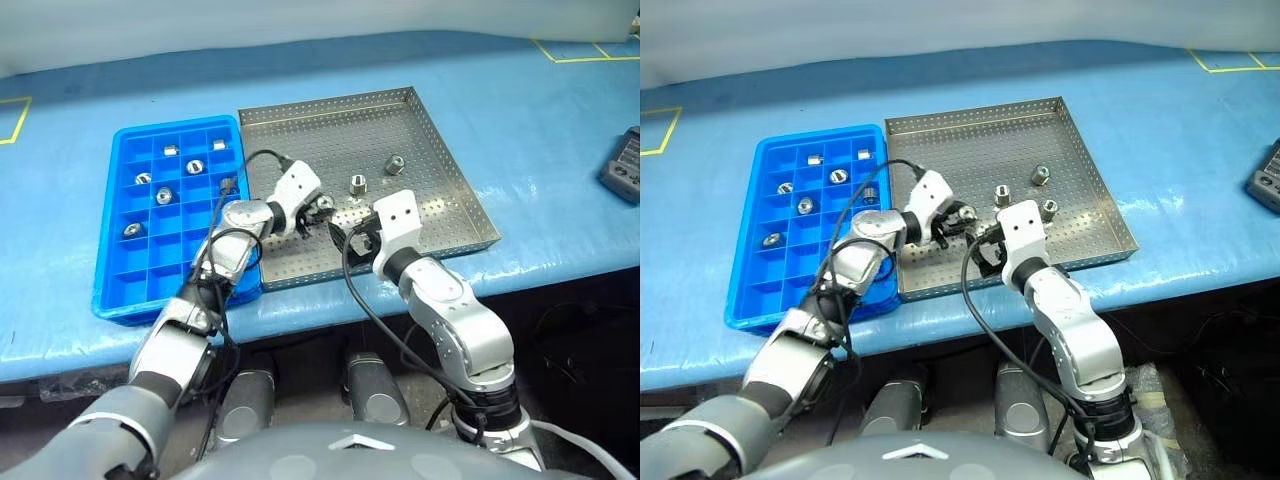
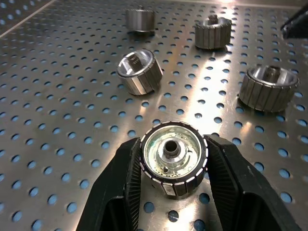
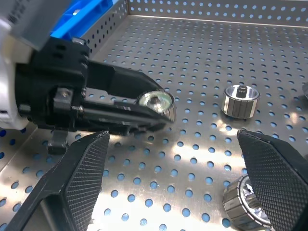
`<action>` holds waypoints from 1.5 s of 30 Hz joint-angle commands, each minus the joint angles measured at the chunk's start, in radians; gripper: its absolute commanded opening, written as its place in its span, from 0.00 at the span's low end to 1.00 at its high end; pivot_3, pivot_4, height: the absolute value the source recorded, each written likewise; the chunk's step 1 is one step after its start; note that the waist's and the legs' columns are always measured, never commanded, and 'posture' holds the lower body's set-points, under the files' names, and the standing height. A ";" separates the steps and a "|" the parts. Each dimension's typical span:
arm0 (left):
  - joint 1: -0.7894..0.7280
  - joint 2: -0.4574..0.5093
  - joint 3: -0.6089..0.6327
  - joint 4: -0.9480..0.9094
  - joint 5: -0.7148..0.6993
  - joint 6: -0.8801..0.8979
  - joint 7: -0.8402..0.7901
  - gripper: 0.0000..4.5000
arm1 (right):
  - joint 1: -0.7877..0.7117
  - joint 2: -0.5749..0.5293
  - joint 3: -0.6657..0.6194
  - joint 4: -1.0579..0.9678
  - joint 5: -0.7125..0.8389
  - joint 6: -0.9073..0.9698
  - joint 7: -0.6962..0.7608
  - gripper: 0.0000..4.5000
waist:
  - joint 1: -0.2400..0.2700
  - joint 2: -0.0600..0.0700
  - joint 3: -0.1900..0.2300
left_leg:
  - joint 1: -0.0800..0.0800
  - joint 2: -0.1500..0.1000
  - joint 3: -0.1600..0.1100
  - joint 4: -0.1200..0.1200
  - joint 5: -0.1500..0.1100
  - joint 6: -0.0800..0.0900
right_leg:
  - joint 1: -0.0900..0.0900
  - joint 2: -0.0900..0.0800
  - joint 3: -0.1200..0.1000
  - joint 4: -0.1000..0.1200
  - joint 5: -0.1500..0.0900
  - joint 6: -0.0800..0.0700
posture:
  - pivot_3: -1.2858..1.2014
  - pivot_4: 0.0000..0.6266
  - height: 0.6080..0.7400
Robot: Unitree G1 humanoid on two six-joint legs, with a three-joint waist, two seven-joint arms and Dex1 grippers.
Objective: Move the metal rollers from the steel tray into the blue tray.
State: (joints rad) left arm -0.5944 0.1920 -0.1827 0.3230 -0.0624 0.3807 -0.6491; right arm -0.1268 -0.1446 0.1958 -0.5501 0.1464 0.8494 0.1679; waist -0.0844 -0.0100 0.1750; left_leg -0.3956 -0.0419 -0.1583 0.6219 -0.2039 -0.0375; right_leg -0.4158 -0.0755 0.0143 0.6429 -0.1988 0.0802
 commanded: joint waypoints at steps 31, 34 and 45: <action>0.589 -0.030 0.375 -0.933 0.001 0.456 0.543 0.66 | -0.120 0.035 0.126 0.070 0.016 -0.059 0.105 1.00 | 0.074 -0.001 0.000 | 0.000 0.000 -0.001 0.000 0.000 -0.001 | 0.001 0.000 -0.001 0.000 -0.004 -0.007 | 0.53 0.24 1.00; 0.502 -0.003 0.345 -0.925 -0.018 0.438 0.515 0.88 | -0.110 0.027 0.110 0.056 0.015 -0.056 0.097 1.00 | 0.074 -0.001 0.000 | 0.000 0.000 -0.001 0.001 0.000 -0.001 | 0.001 0.000 -0.001 0.000 -0.004 -0.007 | 0.53 0.24 1.00; 0.125 0.077 0.106 -0.578 -0.084 0.284 0.235 0.99 | 0.018 -0.036 -0.003 -0.054 0.017 -0.022 0.053 1.00 | 0.044 -0.001 0.000 | 0.000 -0.001 0.000 0.000 0.000 0.000 | 0.001 0.000 -0.001 -0.001 -0.002 -0.003 | 0.48 0.24 1.00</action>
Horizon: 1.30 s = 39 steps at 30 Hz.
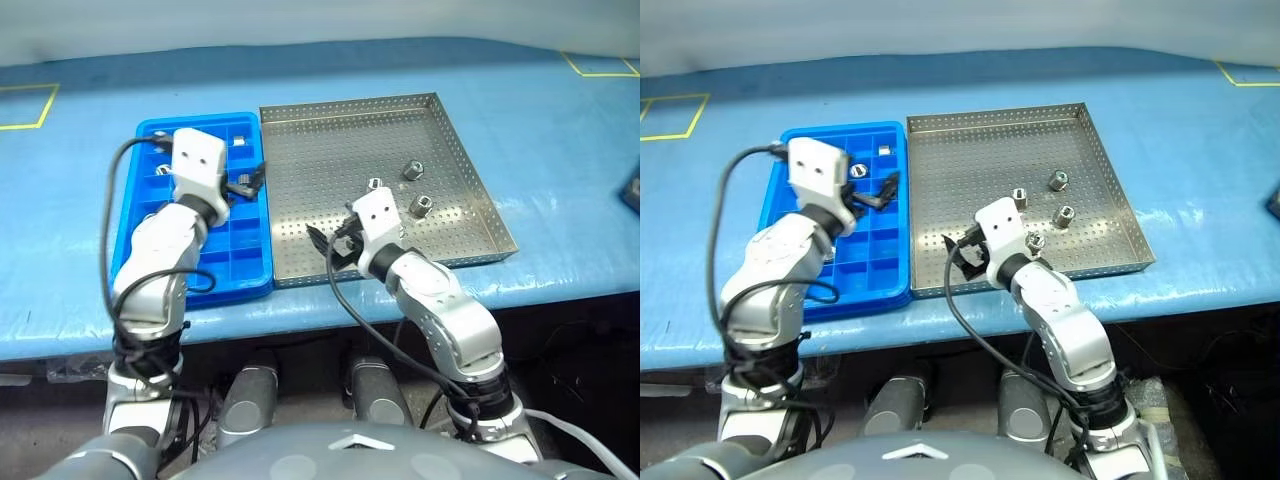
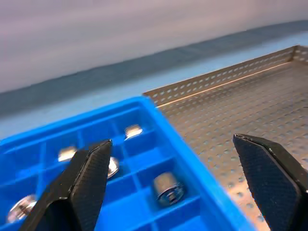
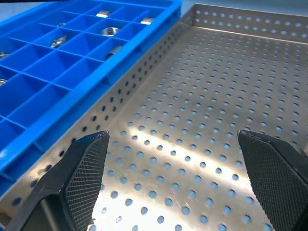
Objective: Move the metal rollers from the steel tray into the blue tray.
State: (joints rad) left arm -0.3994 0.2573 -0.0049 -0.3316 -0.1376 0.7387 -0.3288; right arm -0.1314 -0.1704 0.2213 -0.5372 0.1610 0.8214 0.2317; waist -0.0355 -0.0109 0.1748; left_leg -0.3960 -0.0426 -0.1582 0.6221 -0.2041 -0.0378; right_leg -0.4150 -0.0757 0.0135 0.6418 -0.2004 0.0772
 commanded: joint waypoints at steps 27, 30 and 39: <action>-0.634 -0.324 -0.118 1.371 0.136 -0.556 0.023 0.99 | 0.133 0.039 -0.054 -0.113 -0.046 -0.021 -0.130 1.00 | -0.116 0.000 0.000 | -0.002 0.000 0.003 0.004 -0.002 0.003 | 0.000 -0.001 0.001 -0.002 0.003 0.006 | 0.41 0.24 1.00; -0.655 -0.330 -0.101 1.435 0.144 -0.551 0.070 0.99 | 0.138 0.042 -0.053 -0.114 -0.048 -0.024 -0.134 1.00 | -0.132 0.000 0.000 | -0.002 0.000 0.003 0.004 -0.002 0.003 | 0.000 -0.001 0.001 -0.002 0.003 0.007 | 0.41 0.24 1.00; -0.672 -0.346 -0.038 1.506 0.123 -0.546 0.076 0.64 | 0.139 0.052 -0.055 -0.113 -0.055 -0.034 -0.138 1.00 | -0.165 0.000 0.000 | -0.002 0.000 0.003 0.004 -0.002 0.003 | 0.000 -0.001 0.001 -0.002 0.003 0.007 | 0.40 0.24 1.00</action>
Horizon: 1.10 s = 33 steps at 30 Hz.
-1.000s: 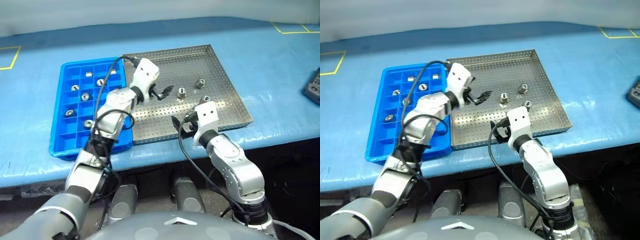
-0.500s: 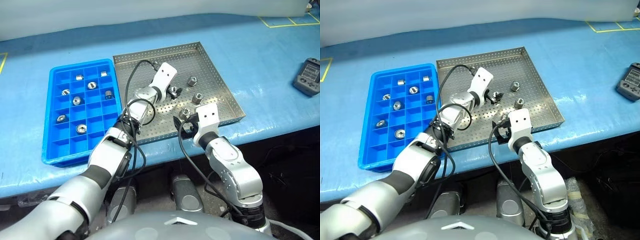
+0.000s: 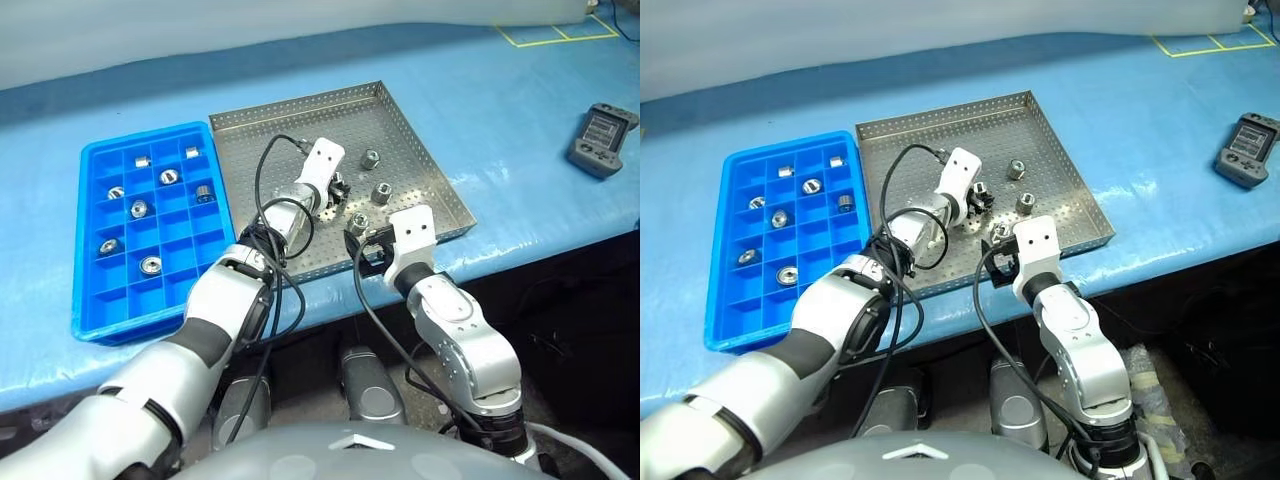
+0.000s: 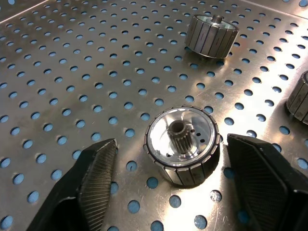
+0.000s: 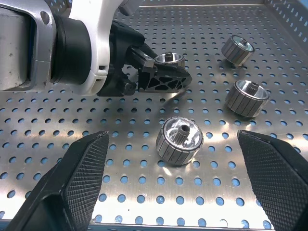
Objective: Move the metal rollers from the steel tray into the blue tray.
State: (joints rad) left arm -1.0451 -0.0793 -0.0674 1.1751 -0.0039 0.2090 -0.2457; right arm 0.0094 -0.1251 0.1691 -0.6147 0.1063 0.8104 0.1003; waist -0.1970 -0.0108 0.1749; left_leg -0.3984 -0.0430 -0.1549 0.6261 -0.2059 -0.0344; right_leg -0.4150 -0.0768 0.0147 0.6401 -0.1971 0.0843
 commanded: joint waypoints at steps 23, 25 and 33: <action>0.808 0.239 0.328 -1.582 -0.289 0.148 0.050 0.38 | -0.165 -0.020 0.100 0.099 0.027 -0.027 0.144 1.00 | 0.096 0.000 0.000 | 0.004 0.001 0.004 -0.002 0.000 0.000 | -0.001 0.002 0.007 0.003 0.000 -0.001 | 0.52 0.24 1.00; 0.935 0.244 0.374 -1.699 -0.300 0.189 0.085 0.38 | -0.199 -0.022 0.124 0.134 0.027 -0.043 0.172 1.00 | 0.125 0.000 0.000 | 0.004 0.001 0.003 -0.001 0.000 0.000 | 0.000 0.002 0.007 0.001 0.000 -0.001 | 0.54 0.24 1.00; 1.320 0.194 0.365 -1.914 -0.256 0.245 0.168 0.38 | -0.302 0.031 0.226 0.256 0.051 -0.163 0.289 1.00 | 0.188 -0.001 -0.001 | 0.004 0.001 0.002 0.000 0.000 0.000 | 0.001 0.001 0.004 0.001 -0.004 -0.009 | 0.58 0.24 1.00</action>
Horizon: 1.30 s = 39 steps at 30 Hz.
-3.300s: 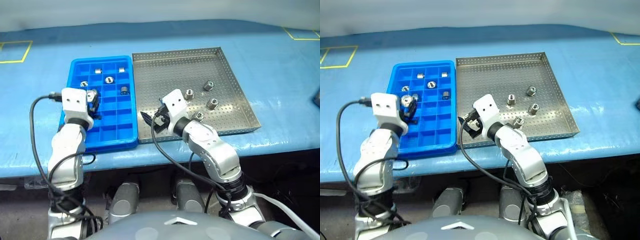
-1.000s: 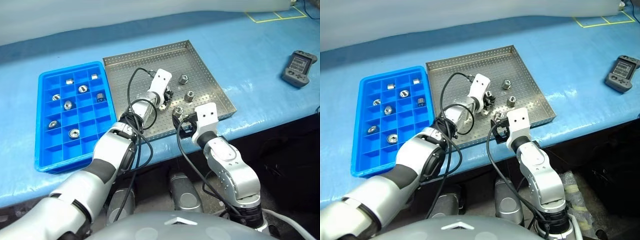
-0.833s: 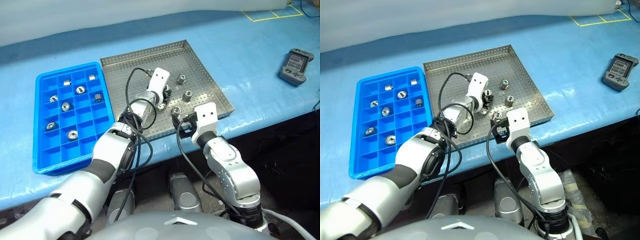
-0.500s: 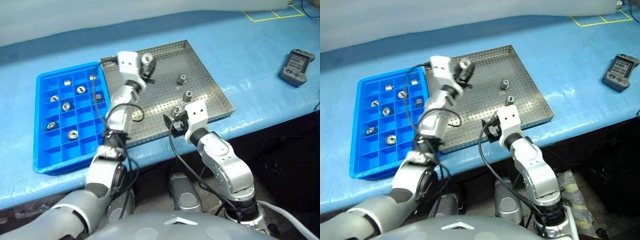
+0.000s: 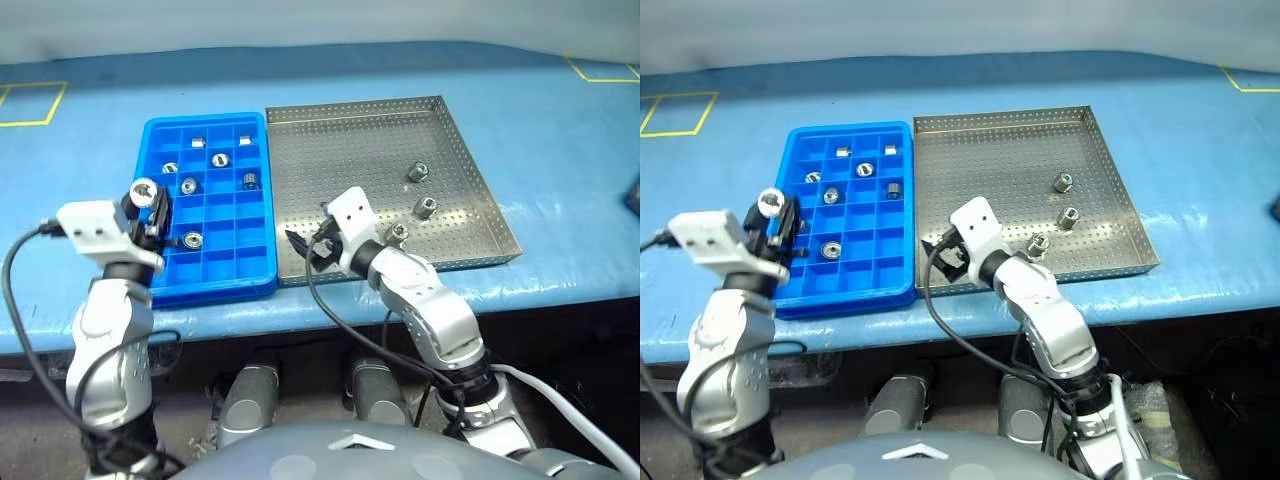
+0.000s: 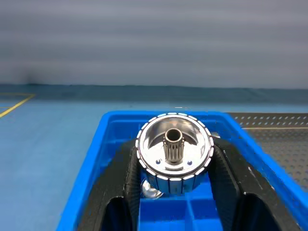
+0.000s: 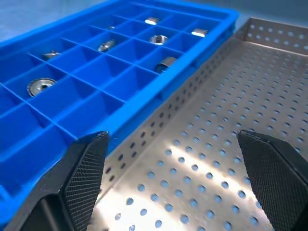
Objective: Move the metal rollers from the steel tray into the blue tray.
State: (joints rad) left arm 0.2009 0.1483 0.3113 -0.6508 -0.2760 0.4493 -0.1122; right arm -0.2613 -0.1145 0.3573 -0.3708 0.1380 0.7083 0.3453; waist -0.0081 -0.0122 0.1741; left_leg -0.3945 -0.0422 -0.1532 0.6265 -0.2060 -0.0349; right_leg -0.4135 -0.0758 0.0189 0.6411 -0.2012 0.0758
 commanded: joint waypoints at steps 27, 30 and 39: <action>0.067 -0.037 -0.114 -0.073 -0.014 0.039 0.035 1.00 | 0.022 0.090 -0.013 -0.030 0.004 -0.008 -0.071 1.00 | 0.043 0.000 0.000 | -0.002 0.001 -0.004 -0.005 -0.001 -0.002 | -0.003 -0.001 -0.006 0.000 -0.004 -0.005 | 0.56 0.24 1.00; 0.032 0.000 -0.170 -0.067 -0.024 0.026 -0.023 1.00 | 0.037 0.113 -0.072 -0.050 -0.019 0.035 -0.159 1.00 | 0.036 0.000 0.000 | -0.002 0.001 -0.004 -0.005 -0.001 -0.002 | -0.003 -0.001 -0.006 0.000 -0.004 -0.005 | 0.55 0.24 1.00; -0.095 0.087 -0.344 0.002 -0.016 -0.036 -0.196 1.00 | 0.033 0.119 -0.187 -0.142 -0.119 0.255 -0.350 1.00 | 0.005 0.000 0.000 | -0.002 0.001 -0.003 -0.005 -0.001 -0.002 | -0.003 -0.001 -0.006 0.000 -0.004 -0.006 | 0.51 0.24 1.00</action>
State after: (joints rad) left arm 0.1237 0.2227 -0.0093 -0.6436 -0.2869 0.4421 -0.2685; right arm -0.2149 -0.0007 0.1874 -0.4619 0.0270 0.9281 0.0121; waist -0.0030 -0.0120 0.1740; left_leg -0.3968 -0.0416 -0.1566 0.6210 -0.2068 -0.0370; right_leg -0.4168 -0.0765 0.0131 0.6410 -0.2050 0.0699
